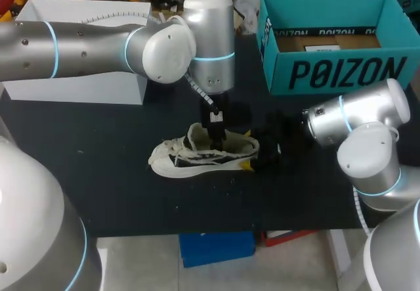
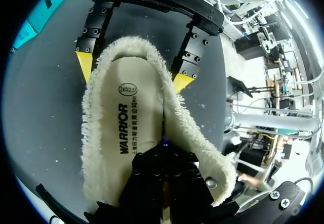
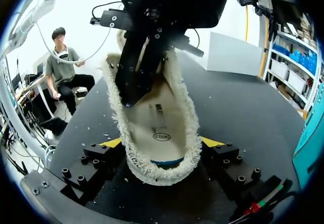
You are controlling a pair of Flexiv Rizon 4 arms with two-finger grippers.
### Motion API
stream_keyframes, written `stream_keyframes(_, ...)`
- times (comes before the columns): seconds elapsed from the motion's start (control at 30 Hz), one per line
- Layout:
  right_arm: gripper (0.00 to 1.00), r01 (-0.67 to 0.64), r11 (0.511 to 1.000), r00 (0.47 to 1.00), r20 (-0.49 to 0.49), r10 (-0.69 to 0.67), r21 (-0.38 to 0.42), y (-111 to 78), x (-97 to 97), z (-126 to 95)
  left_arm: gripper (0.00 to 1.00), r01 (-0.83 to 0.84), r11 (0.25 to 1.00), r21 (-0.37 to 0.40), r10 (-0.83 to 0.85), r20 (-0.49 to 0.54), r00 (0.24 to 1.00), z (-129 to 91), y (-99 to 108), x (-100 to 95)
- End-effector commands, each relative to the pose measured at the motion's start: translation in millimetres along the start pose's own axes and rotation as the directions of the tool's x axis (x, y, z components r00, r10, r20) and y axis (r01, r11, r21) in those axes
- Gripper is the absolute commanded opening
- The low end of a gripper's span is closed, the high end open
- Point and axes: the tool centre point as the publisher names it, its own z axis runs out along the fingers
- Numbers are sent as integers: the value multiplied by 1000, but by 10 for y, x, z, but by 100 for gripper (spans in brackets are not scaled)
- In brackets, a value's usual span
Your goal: Take the shoe out of the shoebox, open the shoe tongue, remove and reinsert the insole, then place the shoe into the shoebox
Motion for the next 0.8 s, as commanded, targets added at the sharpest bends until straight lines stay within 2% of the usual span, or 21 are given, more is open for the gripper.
stream_keyframes(0.03, 0, -2, 1000, 1000, 2, 2, 1, -22, -22, 23, 0, 9, 1000, 2, -9, -1, 1000, 133, -43, 0)
stream_keyframes(0.37, 0, -2, 1000, 1000, 2, 2, 1, -22, -22, 23, 0, 32, 999, 28, -33, 5, 999, 187, -42, -2)
stream_keyframes(0.4, 0, -2, 1000, 1000, 2, 2, 1, -22, -22, 23, 28, 35, 999, 28, -36, 8, 999, 168, -37, -1)
stream_keyframes(0.43, 0, -2, 1000, 1000, 2, 2, 1, -22, -22, 23, 43, 36, 999, 28, -37, 10, 999, 159, -35, -1)
stream_keyframes(0.47, 0, -2, 1000, 1000, 2, 2, 1, -22, -22, 23, 45, 36, 999, 31, -36, 12, 999, 145, -34, 3)
stream_keyframes(0.67, 0, -2, 1000, 1000, 2, 2, 1, -22, -22, 23, 46, 53, 998, 24, -54, 48, 997, 114, -28, 5)
stream_keyframes(0.8, 0, -2, 1000, 1000, 2, 2, 1, -22, -22, 23, 40, 88, 996, -3, -88, 80, 993, 146, -27, 7)
